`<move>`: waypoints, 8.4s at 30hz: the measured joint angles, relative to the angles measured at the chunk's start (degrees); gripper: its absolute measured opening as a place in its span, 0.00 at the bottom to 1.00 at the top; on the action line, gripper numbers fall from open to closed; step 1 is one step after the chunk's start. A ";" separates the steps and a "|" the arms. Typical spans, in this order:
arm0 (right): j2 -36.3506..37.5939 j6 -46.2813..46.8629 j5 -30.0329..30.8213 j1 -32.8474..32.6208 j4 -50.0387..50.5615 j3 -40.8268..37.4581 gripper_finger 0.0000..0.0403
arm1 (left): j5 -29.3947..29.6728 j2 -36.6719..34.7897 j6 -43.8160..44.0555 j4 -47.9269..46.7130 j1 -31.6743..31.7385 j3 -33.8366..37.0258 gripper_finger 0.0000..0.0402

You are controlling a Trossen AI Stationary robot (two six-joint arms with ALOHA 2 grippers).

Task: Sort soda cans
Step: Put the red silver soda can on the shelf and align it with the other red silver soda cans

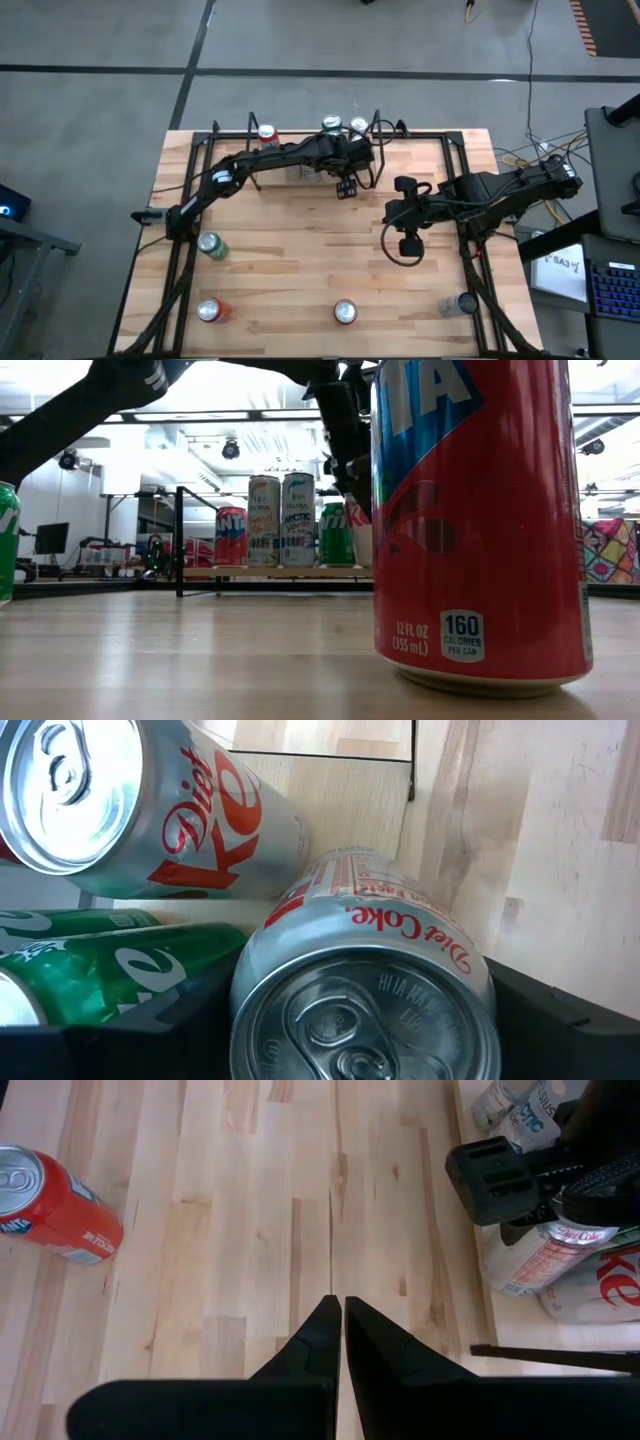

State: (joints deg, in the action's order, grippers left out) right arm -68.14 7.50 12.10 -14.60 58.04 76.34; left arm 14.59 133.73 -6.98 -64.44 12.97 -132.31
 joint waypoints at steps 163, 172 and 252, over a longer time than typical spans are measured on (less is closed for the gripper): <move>9.28 -9.27 1.44 27.01 -47.15 -27.17 0.02 | 23.44 -29.40 -1.61 64.25 -8.83 58.90 0.00; 4.75 -7.90 1.44 30.41 -46.80 -26.88 0.02 | 15.89 -39.94 -6.51 68.16 -8.91 64.11 0.00; -3.31 1.96 8.94 30.47 -50.27 -26.91 0.02 | -0.07 -66.42 -23.85 108.10 -9.40 96.56 0.00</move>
State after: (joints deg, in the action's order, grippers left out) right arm -71.45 9.46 21.04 15.88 7.77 49.43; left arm 14.52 67.31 -30.83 43.66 3.57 -35.75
